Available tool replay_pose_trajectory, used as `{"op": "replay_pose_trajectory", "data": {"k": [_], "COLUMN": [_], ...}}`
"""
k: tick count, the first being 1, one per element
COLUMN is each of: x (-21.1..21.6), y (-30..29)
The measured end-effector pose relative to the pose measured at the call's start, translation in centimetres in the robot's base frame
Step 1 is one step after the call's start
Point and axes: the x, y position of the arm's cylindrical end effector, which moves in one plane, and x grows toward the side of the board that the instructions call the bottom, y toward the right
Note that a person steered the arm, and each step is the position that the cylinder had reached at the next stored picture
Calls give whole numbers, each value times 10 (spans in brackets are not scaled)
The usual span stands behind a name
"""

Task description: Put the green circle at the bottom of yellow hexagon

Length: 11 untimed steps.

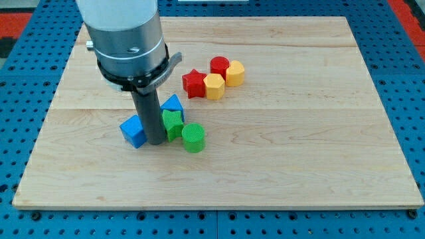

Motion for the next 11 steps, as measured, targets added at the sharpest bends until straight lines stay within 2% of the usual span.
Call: {"op": "replay_pose_trajectory", "data": {"k": [1, 2, 3, 7, 9, 10, 11], "x": [-17, 15, 43, 25, -17, 10, 56], "y": [0, -6, 12, 89, 91, 87, 47]}}
